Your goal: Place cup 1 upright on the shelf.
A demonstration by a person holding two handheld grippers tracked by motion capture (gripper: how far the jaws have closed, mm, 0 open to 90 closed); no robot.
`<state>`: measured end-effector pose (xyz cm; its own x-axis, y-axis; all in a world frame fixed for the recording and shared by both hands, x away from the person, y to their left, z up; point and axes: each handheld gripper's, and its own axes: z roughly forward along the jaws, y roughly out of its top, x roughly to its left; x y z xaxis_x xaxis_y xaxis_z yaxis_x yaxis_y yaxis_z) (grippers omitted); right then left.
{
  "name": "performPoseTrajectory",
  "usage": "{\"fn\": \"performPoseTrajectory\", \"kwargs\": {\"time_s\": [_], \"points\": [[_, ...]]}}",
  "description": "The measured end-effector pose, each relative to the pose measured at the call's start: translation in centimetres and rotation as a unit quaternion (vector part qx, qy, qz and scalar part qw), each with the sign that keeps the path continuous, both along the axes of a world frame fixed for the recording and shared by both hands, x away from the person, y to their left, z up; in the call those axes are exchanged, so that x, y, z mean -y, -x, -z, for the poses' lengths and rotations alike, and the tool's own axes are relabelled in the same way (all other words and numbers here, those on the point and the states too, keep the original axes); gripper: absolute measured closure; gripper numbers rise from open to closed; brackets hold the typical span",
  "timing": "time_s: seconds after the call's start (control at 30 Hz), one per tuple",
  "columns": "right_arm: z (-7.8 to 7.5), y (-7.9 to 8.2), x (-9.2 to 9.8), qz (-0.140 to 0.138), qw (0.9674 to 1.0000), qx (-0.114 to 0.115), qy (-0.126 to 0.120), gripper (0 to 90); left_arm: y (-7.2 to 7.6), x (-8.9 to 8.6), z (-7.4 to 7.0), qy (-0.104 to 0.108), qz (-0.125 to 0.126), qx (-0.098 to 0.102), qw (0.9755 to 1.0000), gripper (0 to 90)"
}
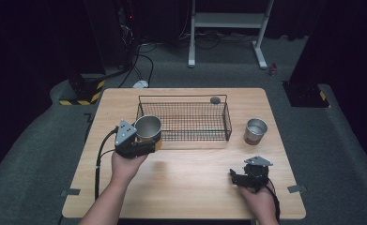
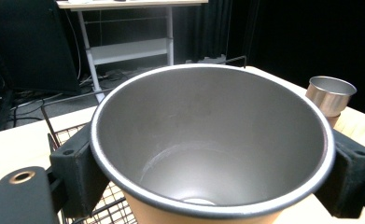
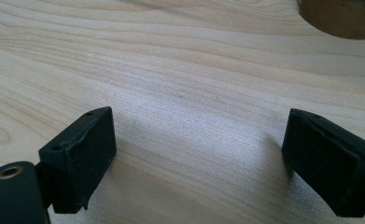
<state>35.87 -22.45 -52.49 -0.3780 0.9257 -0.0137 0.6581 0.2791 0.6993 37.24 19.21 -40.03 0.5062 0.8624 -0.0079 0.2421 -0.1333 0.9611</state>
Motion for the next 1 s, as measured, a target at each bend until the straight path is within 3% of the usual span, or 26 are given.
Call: {"fn": "performPoseTrajectory", "kwargs": {"time_s": [0.47,0.77,1.0], "points": [[0.0,0.0,0.0,0.0,1.0,0.0,0.0,9.7,-0.5,0.0,-0.4,0.004,-0.003,0.006,1.0,13.4],[0.0,0.0,0.0,0.0,1.0,0.0,0.0,9.7,-1.7,0.1,-1.3,0.005,-0.003,0.015,0.9999,13.4],[0.0,0.0,0.0,0.0,1.0,0.0,0.0,9.7,-2.8,0.2,-1.6,0.015,0.001,0.01,0.9998,13.5]]}}
